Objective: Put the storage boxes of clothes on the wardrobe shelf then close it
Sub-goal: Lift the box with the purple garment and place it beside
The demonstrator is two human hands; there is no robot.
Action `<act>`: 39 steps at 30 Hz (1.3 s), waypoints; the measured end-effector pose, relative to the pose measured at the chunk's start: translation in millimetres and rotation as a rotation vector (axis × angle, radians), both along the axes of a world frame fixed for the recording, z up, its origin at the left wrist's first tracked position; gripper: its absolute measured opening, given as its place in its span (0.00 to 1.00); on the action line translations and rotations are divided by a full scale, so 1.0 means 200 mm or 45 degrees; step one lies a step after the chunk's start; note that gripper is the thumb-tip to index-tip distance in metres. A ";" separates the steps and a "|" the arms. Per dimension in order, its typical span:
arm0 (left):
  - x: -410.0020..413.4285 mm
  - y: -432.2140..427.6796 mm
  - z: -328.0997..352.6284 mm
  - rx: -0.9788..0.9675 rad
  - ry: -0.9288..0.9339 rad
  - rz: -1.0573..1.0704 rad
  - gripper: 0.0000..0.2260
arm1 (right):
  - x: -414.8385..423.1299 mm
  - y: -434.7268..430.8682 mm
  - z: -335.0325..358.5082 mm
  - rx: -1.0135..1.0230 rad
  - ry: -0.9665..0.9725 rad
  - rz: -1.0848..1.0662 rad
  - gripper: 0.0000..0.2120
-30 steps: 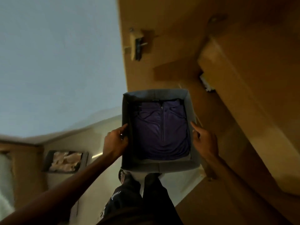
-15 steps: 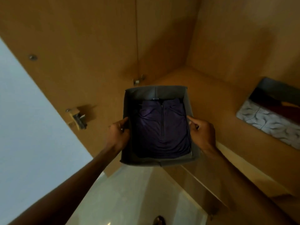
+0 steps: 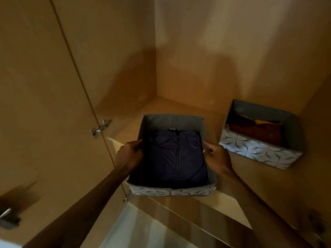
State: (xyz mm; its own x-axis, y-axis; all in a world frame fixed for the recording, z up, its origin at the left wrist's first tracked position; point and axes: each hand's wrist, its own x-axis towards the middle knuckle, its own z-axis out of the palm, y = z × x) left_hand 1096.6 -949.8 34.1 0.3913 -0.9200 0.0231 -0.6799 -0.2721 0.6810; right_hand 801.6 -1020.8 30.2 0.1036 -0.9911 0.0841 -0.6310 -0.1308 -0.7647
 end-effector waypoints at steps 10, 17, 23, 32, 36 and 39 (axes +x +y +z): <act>0.07 -0.75 0.02 0.113 0.003 -0.433 0.35 | 0.14 -0.41 0.00 0.004 0.144 -0.249 0.23; 0.05 -1.24 0.01 0.104 0.303 -0.660 0.32 | 0.19 -0.62 -0.01 -0.051 0.194 -0.342 0.23; 0.06 -1.31 -0.18 -0.063 0.025 -0.860 0.32 | 0.23 -0.57 -0.21 -0.165 0.475 -0.412 0.32; -0.02 -1.45 -0.14 -0.316 -0.250 -0.627 0.31 | 0.17 -0.69 -0.16 -0.158 0.514 -0.348 0.39; 0.08 -1.27 -0.36 -0.471 -0.509 -0.806 0.29 | 0.18 -0.55 -0.26 -0.262 0.793 -0.268 0.36; 0.09 -1.29 -0.42 -0.457 -0.571 -0.836 0.33 | 0.21 -0.59 -0.29 -0.259 0.883 -0.405 0.33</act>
State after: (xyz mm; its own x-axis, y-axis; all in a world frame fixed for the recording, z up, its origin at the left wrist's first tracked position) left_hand 1114.0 -1208.6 -50.0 -0.3309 -0.8639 0.3797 -0.8486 0.4484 0.2807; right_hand 844.1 -1139.6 -27.0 -0.0869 -0.9539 0.2871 -0.9858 0.0407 -0.1632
